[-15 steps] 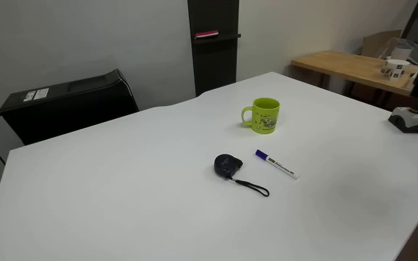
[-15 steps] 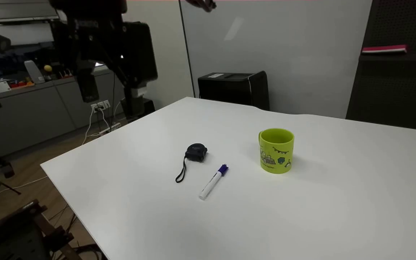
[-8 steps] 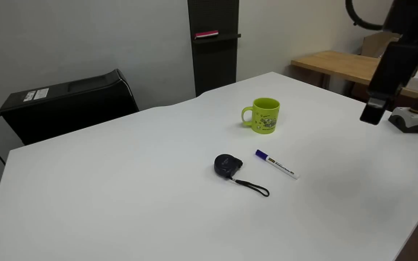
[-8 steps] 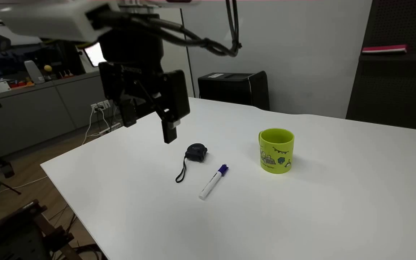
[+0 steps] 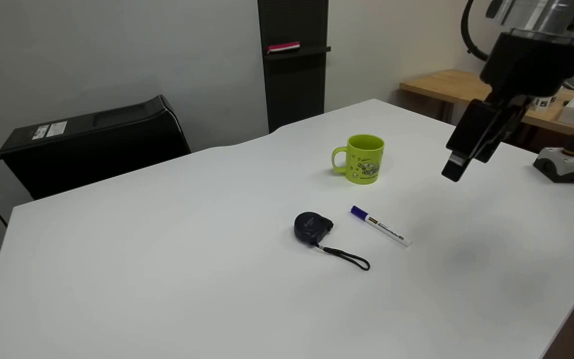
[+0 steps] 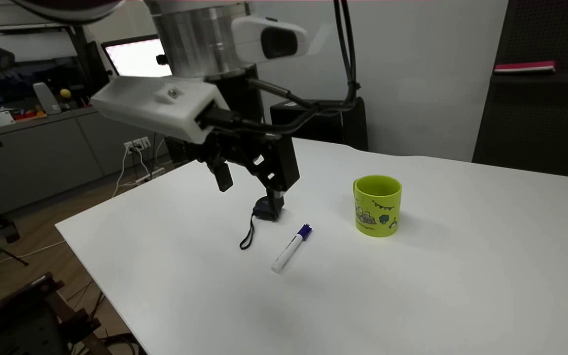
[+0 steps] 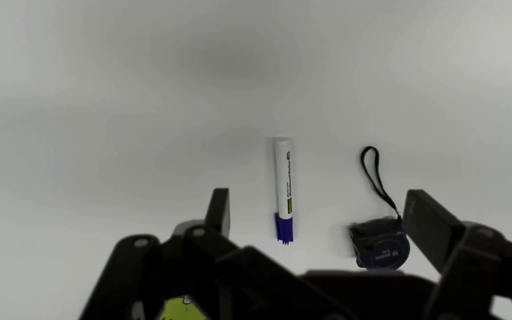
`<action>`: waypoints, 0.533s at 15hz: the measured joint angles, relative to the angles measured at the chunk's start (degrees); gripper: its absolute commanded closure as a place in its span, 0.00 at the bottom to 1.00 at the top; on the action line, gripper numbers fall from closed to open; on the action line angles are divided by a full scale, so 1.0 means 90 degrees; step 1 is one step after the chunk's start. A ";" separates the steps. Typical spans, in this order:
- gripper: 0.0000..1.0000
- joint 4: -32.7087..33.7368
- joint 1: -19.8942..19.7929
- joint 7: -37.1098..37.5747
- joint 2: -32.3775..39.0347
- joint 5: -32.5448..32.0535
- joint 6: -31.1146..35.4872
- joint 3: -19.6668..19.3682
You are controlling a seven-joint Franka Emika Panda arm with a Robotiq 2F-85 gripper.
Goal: Put the marker into the mug.
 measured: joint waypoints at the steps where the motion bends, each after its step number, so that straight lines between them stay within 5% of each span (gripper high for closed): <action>1: 0.00 0.0059 -0.0009 -0.0025 0.0149 0.0000 0.0120 0.0009; 8: 0.00 0.1185 -0.0290 -0.0410 0.1292 -0.0201 -0.0012 0.0273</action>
